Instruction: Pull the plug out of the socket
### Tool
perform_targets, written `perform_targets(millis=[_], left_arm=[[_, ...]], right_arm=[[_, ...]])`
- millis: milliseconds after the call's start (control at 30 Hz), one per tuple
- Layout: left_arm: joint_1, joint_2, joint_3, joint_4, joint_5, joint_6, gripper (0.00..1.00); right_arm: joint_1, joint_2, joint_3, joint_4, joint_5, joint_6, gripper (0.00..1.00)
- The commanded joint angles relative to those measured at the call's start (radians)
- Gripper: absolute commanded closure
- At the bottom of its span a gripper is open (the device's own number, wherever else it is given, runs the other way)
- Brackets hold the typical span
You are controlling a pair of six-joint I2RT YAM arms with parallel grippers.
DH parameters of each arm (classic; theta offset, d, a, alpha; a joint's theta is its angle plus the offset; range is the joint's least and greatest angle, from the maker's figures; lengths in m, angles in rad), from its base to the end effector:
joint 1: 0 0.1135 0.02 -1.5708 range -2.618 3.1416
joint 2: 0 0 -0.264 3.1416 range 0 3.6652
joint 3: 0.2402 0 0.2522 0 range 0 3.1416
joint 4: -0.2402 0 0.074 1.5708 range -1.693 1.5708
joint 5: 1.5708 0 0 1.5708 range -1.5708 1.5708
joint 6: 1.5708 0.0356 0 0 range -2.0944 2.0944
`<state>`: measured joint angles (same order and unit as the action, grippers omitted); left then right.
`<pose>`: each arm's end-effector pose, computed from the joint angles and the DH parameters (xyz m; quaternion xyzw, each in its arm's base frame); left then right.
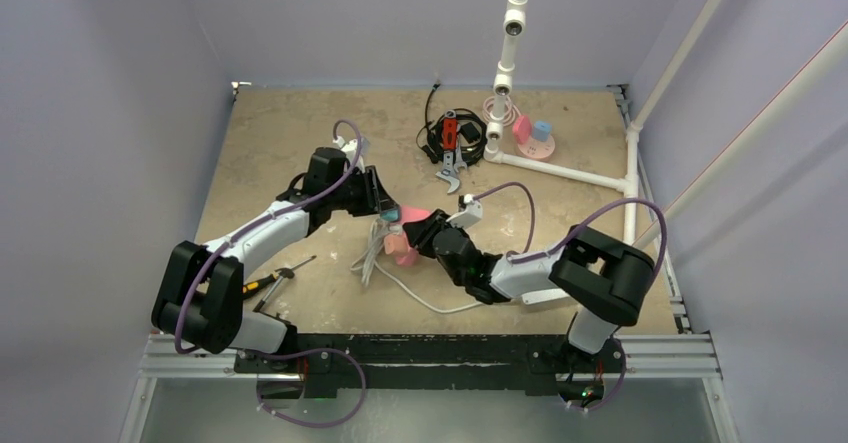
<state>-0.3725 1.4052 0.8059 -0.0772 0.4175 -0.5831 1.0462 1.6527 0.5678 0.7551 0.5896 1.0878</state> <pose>0.2701 -0.1211 0.2186 -0.0036 0.8866 -0.3604 0.2897 0.1709 0.2558 0.1545 0.1851 0.7748 0.3731 0.4756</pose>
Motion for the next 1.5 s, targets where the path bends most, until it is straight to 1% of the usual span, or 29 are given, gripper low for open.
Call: perform_targets(millis=[0, 33, 200, 333, 467, 567, 733, 800, 867, 933, 1100, 1267, 1367, 1467], left_arm=[[-0.02, -0.051, 0.041, 0.079, -0.001, 0.051, 1.0], [-0.02, -0.054, 0.041, 0.05, -0.003, 0.052, 1.0], [-0.02, -0.061, 0.049, 0.029, -0.021, 0.06, 1.0], [-0.011, -0.056, 0.059, 0.011, -0.041, 0.061, 1.0], [0.031, -0.047, 0.064, 0.008, -0.04, 0.05, 1.0], [0.058, -0.039, 0.068, 0.007, -0.033, 0.043, 1.0], [0.094, -0.04, 0.067, 0.012, -0.028, 0.034, 1.0], [0.101, -0.041, 0.064, 0.017, -0.025, 0.031, 1.0], [0.101, -0.043, 0.057, 0.028, -0.015, 0.027, 1.0], [0.101, -0.047, 0.057, 0.031, -0.015, 0.027, 1.0], [0.119, -0.072, 0.058, 0.03, -0.034, 0.029, 1.0], [0.131, -0.084, 0.051, 0.045, -0.019, 0.027, 1.0], [0.132, -0.089, 0.043, 0.061, -0.004, 0.02, 1.0], [0.132, -0.095, 0.041, 0.062, -0.003, 0.022, 1.0]], right_arm=[[-0.013, 0.09, 0.053, -0.195, 0.047, 0.07, 1.0], [-0.016, 0.101, 0.055, -0.194, 0.039, 0.075, 1.0], [-0.018, 0.096, 0.033, -0.134, 0.026, 0.047, 1.0], [-0.017, 0.044, -0.012, -0.025, 0.038, -0.029, 1.0], [-0.01, -0.011, -0.073, 0.108, 0.024, -0.121, 1.0], [0.009, -0.029, -0.085, 0.131, 0.037, -0.169, 1.0], [0.026, -0.03, -0.096, 0.152, 0.037, -0.168, 1.0], [0.029, -0.023, -0.084, 0.118, 0.047, -0.137, 1.0], [0.03, -0.006, -0.053, 0.024, 0.052, -0.067, 1.0], [0.029, 0.008, -0.03, -0.025, 0.043, -0.026, 1.0], [0.029, 0.004, -0.037, -0.028, 0.035, -0.005, 1.0], [0.029, -0.024, -0.052, -0.038, 0.042, 0.009, 1.0], [0.029, -0.023, -0.039, -0.087, 0.058, 0.046, 1.0], [0.028, -0.007, -0.009, -0.181, 0.078, 0.11, 1.0]])
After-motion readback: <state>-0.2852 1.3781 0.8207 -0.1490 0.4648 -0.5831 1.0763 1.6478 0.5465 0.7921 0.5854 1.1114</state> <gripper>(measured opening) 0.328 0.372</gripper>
